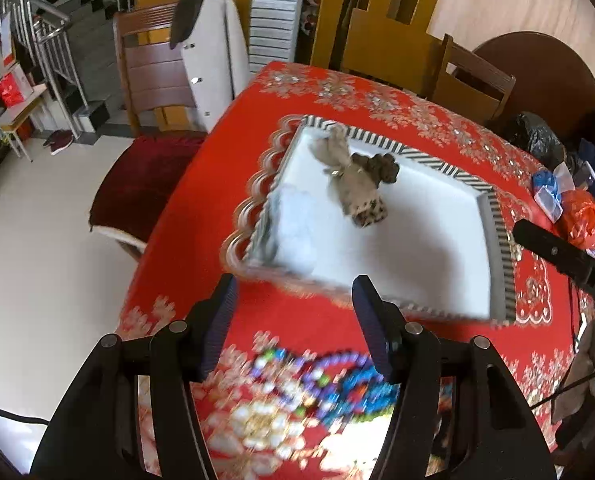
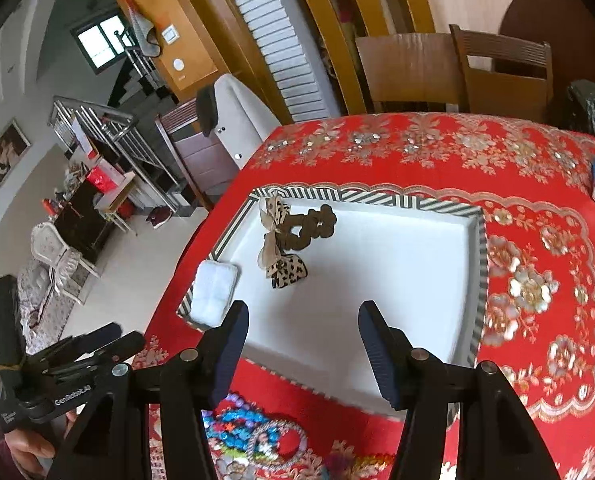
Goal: Organize jewelry
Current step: 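Withdraw both grippers from the tray back toward the bracelets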
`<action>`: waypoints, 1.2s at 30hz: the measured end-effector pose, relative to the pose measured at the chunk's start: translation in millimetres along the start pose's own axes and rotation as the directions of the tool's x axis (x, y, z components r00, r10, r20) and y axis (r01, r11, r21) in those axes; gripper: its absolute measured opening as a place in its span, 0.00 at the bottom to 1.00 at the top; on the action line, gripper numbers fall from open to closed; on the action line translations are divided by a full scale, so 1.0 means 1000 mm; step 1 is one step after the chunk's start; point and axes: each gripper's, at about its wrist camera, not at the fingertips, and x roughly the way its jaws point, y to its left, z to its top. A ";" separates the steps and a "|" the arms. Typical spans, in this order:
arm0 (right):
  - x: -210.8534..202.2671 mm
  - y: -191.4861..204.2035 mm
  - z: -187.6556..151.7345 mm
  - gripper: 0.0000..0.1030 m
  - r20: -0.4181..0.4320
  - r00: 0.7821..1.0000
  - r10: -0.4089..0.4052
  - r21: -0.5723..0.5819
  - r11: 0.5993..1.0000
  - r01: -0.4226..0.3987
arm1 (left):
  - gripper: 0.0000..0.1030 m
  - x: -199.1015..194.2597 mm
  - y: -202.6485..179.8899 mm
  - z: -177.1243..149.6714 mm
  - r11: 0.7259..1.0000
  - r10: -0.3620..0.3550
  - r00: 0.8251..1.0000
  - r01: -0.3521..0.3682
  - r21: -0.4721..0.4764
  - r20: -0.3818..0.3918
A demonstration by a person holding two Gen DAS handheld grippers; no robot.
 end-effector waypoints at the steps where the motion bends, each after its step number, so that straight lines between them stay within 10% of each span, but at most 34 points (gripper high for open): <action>1: 0.000 0.001 -0.002 0.54 -0.009 1.000 -0.002 0.004 1.000 0.002 | 0.57 -0.004 0.004 -0.003 1.000 0.007 1.000 -0.007 -0.005 0.001; 8: -0.014 0.020 -0.019 0.54 -0.004 1.000 0.001 0.009 1.000 -0.001 | 0.57 -0.029 0.032 -0.015 0.998 0.067 0.997 -0.067 -0.011 0.045; 23: -0.086 -0.011 -0.086 0.54 0.035 0.972 -0.234 0.091 0.969 0.230 | 0.58 -0.037 0.017 -0.026 0.994 -0.055 0.998 0.053 0.101 0.021; 36: -0.065 0.001 -0.142 0.54 -0.054 0.983 -0.178 0.136 0.974 0.184 | 0.63 -0.015 0.025 -0.060 0.986 -0.086 0.992 0.098 0.133 -0.094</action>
